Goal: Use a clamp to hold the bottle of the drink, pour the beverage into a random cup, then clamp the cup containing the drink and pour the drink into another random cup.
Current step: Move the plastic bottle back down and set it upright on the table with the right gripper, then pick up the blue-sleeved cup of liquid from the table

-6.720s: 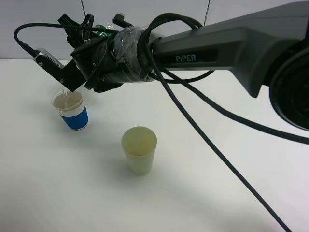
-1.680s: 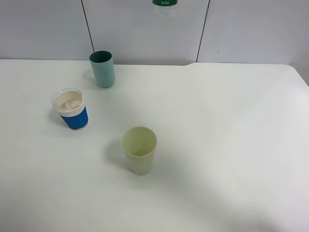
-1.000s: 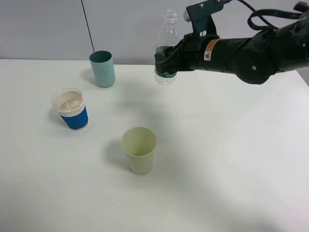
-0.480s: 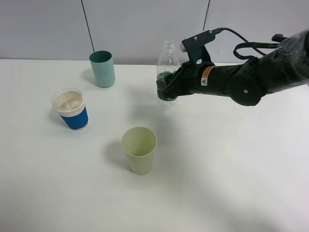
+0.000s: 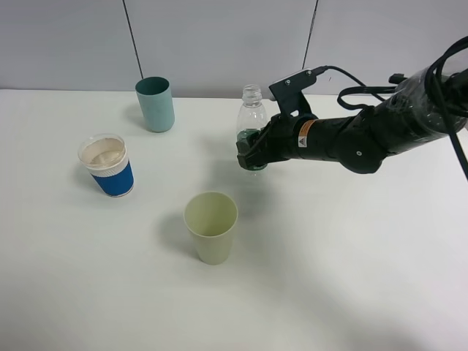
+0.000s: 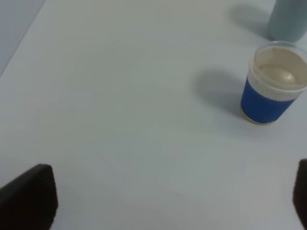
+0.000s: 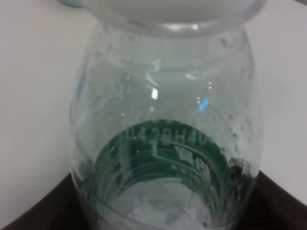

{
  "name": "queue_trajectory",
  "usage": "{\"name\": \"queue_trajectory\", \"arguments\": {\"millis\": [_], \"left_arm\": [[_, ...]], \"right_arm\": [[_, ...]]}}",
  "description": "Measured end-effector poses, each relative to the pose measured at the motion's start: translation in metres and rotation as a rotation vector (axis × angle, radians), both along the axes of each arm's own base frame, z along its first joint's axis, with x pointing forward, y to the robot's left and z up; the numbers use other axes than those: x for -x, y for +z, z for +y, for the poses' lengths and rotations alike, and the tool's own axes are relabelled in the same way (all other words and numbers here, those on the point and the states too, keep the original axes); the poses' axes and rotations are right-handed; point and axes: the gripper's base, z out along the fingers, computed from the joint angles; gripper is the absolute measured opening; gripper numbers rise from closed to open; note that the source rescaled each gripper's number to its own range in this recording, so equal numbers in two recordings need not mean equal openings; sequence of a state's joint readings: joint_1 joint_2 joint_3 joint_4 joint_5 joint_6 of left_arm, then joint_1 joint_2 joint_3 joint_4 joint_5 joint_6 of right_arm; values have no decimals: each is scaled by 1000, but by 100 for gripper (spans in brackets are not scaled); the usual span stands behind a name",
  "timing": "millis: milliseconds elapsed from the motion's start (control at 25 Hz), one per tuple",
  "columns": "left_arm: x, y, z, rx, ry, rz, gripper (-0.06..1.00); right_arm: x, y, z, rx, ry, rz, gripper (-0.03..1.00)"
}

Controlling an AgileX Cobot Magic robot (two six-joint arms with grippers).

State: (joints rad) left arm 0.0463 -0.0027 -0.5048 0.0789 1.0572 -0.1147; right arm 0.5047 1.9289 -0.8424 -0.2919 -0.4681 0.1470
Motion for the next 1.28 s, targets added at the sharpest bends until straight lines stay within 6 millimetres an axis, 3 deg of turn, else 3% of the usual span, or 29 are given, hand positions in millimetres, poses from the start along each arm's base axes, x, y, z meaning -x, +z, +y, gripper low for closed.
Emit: {"name": "queue_trajectory", "arguments": {"millis": [360,440,560,680,920,1280], "left_arm": [[0,0,0,0,0,0,100],[0,0,0,0,0,0,100],[0,0,0,0,0,0,100],[0,0,0,0,0,0,100],[0,0,0,0,0,0,100],[0,0,0,0,0,0,100]], "right_arm": [[0,0,0,1,0,0,0],[0,0,0,2,0,1,20],[0,-1,0,5,0,4,60],[0,-1,0,5,0,4,73],[1,11,-1,-7,-1,-20,76],[10,65,-10,26,0,-108,77]]}}
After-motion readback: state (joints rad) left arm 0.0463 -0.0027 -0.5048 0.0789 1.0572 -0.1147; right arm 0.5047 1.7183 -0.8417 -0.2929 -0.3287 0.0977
